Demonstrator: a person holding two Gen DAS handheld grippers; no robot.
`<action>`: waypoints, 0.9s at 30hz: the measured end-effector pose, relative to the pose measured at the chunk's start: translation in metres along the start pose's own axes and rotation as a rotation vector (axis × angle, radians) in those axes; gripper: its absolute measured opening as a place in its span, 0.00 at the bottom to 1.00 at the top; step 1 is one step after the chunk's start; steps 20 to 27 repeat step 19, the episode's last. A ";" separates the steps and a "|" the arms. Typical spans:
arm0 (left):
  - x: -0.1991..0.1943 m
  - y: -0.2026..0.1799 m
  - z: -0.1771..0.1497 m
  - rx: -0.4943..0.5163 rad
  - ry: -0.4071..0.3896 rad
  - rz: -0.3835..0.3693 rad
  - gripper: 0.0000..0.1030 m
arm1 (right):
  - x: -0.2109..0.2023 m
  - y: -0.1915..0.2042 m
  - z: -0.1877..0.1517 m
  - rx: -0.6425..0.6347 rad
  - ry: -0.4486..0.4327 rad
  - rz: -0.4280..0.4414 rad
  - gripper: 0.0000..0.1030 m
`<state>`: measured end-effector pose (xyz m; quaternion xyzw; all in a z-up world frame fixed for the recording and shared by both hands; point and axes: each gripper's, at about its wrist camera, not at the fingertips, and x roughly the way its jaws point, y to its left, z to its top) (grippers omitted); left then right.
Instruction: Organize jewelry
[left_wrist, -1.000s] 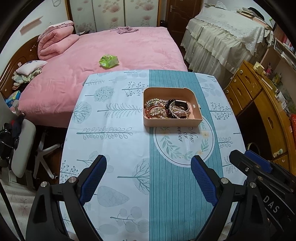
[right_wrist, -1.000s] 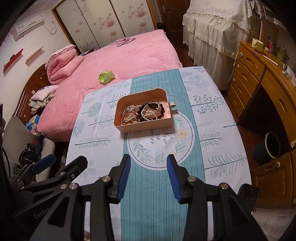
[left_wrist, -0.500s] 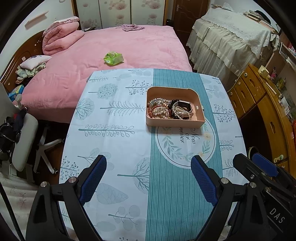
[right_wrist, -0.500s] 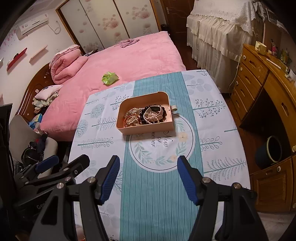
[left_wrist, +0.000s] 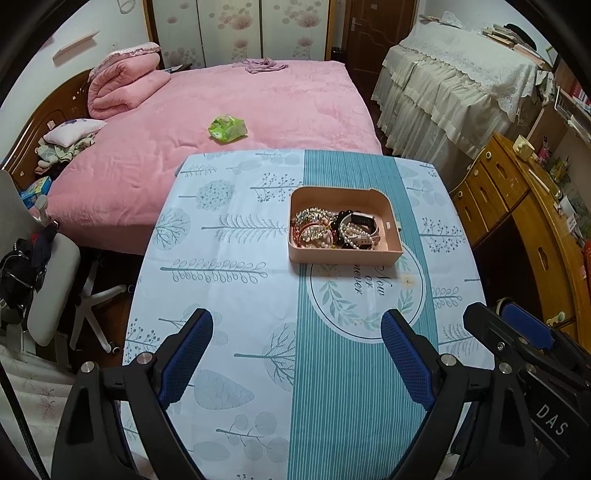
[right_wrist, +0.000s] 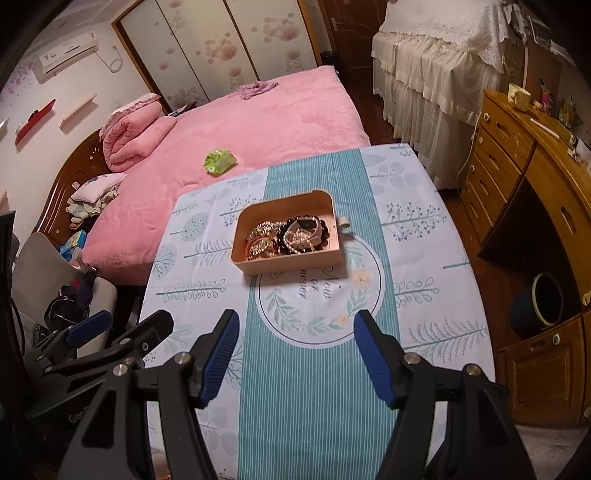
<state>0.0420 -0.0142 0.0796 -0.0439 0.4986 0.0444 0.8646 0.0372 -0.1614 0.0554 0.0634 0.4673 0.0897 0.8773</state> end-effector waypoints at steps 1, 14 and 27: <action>-0.001 0.000 0.000 -0.001 -0.003 0.000 0.89 | -0.001 0.000 0.001 -0.002 -0.004 0.001 0.63; -0.007 -0.001 0.002 0.008 -0.008 0.024 0.89 | -0.013 0.000 0.009 -0.010 -0.024 0.011 0.63; -0.001 0.000 0.002 0.006 0.022 0.021 0.89 | -0.011 0.000 0.009 -0.009 -0.013 0.012 0.63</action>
